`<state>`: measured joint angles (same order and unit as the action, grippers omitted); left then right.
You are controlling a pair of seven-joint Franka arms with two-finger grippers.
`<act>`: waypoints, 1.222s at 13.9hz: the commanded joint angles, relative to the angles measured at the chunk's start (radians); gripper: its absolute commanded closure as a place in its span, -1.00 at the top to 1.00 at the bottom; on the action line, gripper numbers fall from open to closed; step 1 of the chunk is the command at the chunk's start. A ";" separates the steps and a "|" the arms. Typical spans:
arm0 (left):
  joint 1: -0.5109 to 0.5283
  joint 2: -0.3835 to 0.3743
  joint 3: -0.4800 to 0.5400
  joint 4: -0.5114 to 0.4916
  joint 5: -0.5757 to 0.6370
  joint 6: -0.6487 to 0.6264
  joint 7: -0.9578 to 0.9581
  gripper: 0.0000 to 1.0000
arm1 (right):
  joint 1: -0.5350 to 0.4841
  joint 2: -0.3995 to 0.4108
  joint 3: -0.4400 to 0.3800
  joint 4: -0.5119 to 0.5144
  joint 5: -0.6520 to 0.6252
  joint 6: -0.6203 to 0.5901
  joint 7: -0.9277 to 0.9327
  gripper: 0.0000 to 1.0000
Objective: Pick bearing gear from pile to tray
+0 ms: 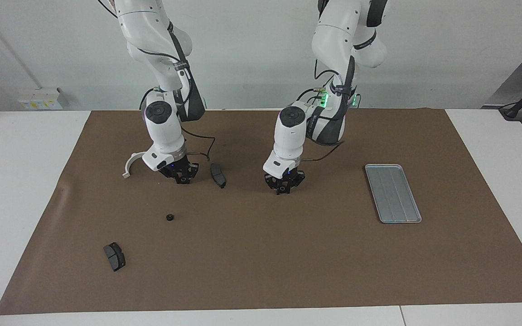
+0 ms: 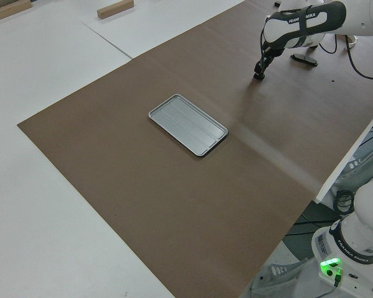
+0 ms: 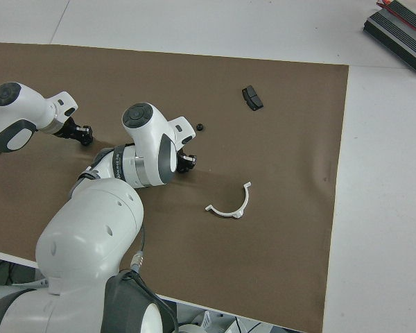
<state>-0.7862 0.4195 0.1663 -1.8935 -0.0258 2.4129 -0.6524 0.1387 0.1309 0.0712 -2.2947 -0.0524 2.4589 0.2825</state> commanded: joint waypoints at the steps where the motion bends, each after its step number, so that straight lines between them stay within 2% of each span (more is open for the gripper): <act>1: -0.019 -0.010 0.013 0.005 0.006 -0.069 0.002 -1.00 | 0.010 -0.008 0.013 0.082 0.031 -0.062 -0.016 -1.00; 2: -0.009 -0.005 0.013 0.043 0.004 -0.118 0.003 -1.00 | 0.027 0.004 0.013 0.130 0.032 -0.102 -0.008 -1.00; 5: 0.080 -0.019 0.015 0.160 -0.005 -0.260 0.025 -1.00 | 0.045 0.024 0.015 0.170 0.039 -0.103 0.024 -1.00; 7: 0.201 -0.111 0.012 0.149 -0.008 -0.310 0.113 -1.00 | 0.085 0.045 0.015 0.216 0.052 -0.112 0.047 -1.00; 9: 0.342 -0.145 0.015 0.146 -0.037 -0.375 0.324 -1.00 | 0.146 0.071 0.015 0.270 0.052 -0.113 0.134 -1.00; 11: 0.480 -0.146 0.013 0.136 -0.040 -0.371 0.530 -1.00 | 0.215 0.137 0.013 0.372 0.051 -0.145 0.228 -1.00; 14: 0.613 -0.160 0.016 0.093 -0.080 -0.347 0.755 -1.00 | 0.312 0.231 0.012 0.490 0.032 -0.170 0.364 -1.00; 15: 0.639 -0.172 0.015 0.052 -0.086 -0.304 0.781 -1.00 | 0.347 0.277 0.009 0.553 0.031 -0.176 0.410 -1.00; 17: 0.650 -0.206 0.016 -0.098 -0.086 -0.148 0.798 -1.00 | 0.401 0.386 0.010 0.690 -0.027 -0.228 0.504 -1.00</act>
<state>-0.1355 0.2753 0.1958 -1.8344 -0.1009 2.1347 0.1250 0.5062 0.3918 0.0839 -1.7709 -0.0336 2.2908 0.7118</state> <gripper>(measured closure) 0.643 0.652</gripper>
